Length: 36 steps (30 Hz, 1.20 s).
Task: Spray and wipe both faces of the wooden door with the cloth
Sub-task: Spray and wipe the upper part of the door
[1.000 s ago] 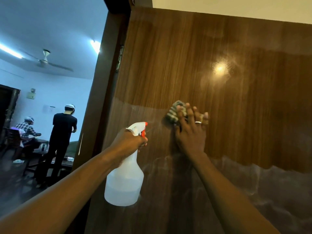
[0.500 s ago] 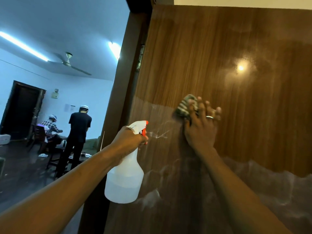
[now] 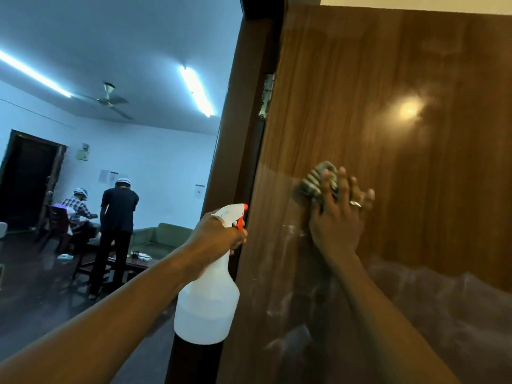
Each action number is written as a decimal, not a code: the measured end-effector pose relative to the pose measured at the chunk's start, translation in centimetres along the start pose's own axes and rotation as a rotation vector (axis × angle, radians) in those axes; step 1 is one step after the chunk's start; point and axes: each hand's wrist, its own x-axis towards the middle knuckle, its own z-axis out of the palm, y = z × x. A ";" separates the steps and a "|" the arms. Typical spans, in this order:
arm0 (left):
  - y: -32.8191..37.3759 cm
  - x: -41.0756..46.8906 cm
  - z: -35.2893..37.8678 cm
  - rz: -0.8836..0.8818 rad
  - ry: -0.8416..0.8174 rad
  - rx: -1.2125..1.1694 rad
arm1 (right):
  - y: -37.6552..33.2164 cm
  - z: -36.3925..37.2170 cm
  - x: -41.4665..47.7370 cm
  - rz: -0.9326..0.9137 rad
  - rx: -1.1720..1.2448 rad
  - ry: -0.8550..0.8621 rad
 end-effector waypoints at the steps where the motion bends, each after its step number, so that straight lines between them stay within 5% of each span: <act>1: -0.3 0.2 -0.6 -0.003 -0.004 -0.018 | -2.2 0.5 1.4 -0.039 0.017 -0.004; 5: -1.7 0.8 -2.7 0.002 -0.026 -0.047 | -7.8 2.9 0.5 -0.261 -0.011 -0.053; 10: -2.9 -0.3 -2.9 0.005 -0.044 -0.062 | -5.1 2.8 -11.2 -0.457 0.017 -0.102; 15: -5.0 -2.0 -3.1 -0.028 -0.095 -0.032 | -1.9 1.0 -9.5 -0.055 -0.012 -0.068; 18: -5.7 -2.7 -3.4 -0.031 -0.107 -0.009 | -5.7 1.2 -4.7 0.019 0.005 -0.039; 22: -5.9 -3.3 -3.4 -0.020 -0.100 -0.012 | -10.5 3.2 -6.7 -0.241 0.022 -0.065; 26: -6.4 -4.3 -2.7 -0.041 -0.115 -0.027 | -7.9 3.2 -17.1 -0.446 0.037 -0.176; 33: -7.9 -5.5 -0.9 -0.052 -0.184 -0.055 | -0.5 0.7 -14.6 0.141 -0.038 -0.076; 36: -8.0 -5.5 0.1 -0.063 -0.173 -0.049 | -2.7 0.5 -9.0 0.155 -0.018 -0.057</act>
